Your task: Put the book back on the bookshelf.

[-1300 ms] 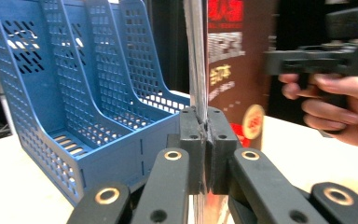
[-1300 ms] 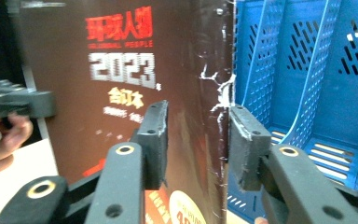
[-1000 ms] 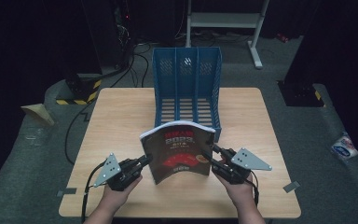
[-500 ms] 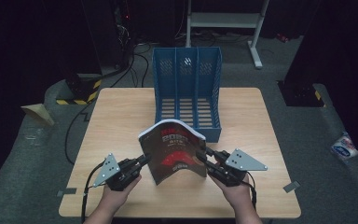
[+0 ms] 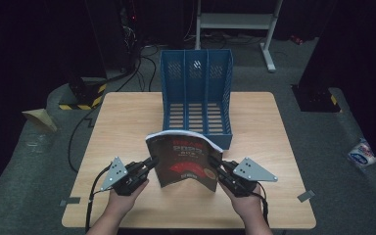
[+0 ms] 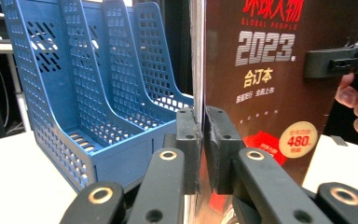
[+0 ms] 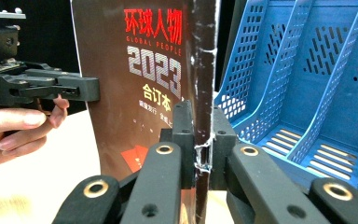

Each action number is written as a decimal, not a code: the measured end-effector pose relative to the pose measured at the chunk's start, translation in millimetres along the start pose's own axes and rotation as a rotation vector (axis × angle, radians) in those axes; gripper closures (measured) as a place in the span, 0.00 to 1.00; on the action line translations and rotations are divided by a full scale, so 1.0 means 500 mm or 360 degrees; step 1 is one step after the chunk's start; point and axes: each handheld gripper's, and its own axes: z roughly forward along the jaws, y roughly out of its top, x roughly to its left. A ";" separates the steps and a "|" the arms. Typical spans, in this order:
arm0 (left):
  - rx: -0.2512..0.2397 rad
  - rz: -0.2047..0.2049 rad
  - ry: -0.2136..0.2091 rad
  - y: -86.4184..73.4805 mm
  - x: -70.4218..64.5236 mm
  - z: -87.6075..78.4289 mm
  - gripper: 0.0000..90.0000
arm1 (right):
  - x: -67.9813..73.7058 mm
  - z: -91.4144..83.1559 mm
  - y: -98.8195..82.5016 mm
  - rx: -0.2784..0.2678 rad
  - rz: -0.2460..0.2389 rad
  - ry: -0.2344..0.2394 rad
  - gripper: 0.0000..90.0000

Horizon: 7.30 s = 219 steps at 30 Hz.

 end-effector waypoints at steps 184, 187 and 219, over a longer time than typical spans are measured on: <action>0.1012 -0.0084 0.0493 -0.155 0.116 0.005 0.23 | -0.214 0.021 0.258 -0.0247 0.0237 -0.0760 0.96; 0.1015 -0.0078 0.0492 -0.154 0.116 0.005 0.23 | -0.218 0.034 0.262 -0.0259 0.0247 -0.0771 0.96; 0.1017 -0.0075 0.0471 -0.155 0.115 0.006 0.23 | -0.263 0.210 0.226 -0.0268 0.0226 -0.0925 0.96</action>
